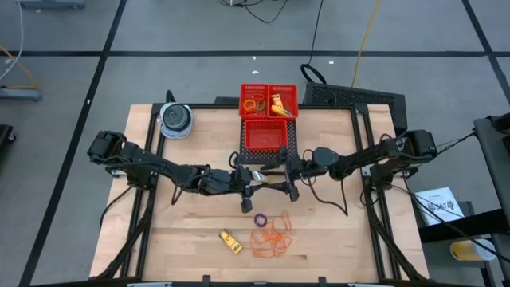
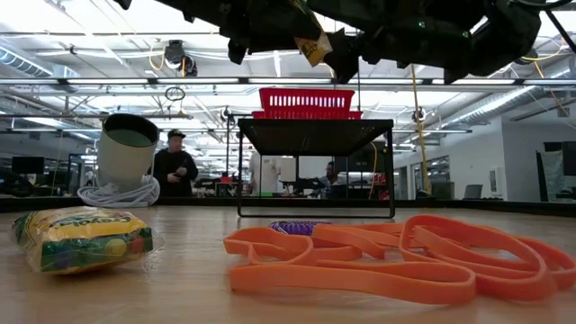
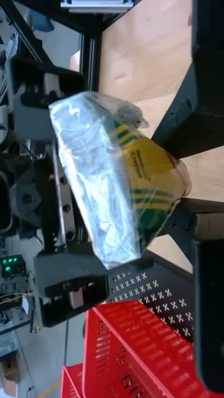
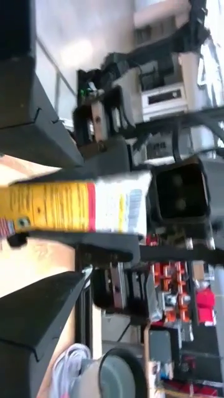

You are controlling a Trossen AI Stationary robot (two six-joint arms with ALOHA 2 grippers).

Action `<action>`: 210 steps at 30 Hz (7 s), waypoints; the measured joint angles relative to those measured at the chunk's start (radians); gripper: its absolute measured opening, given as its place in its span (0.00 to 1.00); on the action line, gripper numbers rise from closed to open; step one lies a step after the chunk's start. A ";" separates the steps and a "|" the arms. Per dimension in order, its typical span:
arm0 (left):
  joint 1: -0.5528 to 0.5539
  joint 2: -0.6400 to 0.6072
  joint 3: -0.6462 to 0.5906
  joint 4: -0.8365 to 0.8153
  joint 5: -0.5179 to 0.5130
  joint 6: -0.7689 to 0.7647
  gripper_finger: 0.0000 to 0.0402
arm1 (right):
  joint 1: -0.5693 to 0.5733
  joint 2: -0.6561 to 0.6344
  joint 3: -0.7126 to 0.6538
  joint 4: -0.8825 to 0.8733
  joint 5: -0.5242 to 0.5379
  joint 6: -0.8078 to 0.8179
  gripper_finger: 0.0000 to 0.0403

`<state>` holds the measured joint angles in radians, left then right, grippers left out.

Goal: Pick & Place Office Desk Supplies
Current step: Put the yellow pack of crayon in the top right red bin on the shelf

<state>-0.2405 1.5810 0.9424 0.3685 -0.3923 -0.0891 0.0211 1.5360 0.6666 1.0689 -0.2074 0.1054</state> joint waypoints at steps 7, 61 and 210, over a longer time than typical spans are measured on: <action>0.001 0.000 0.000 -0.005 -0.005 -0.003 0.26 | 0.008 -0.001 0.080 -0.182 0.047 -0.067 0.72; -0.019 0.004 0.000 -0.031 0.077 -0.018 0.27 | 0.012 -0.002 0.120 -0.188 -0.027 -0.020 0.57; -0.016 -0.006 0.000 -0.067 -0.147 -0.128 0.73 | -0.621 -0.140 0.473 -1.340 0.137 -0.278 0.01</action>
<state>-0.2565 1.5745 0.9424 0.3019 -0.5396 -0.2170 -0.5999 1.3958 1.1393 -0.2713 -0.0708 -0.1722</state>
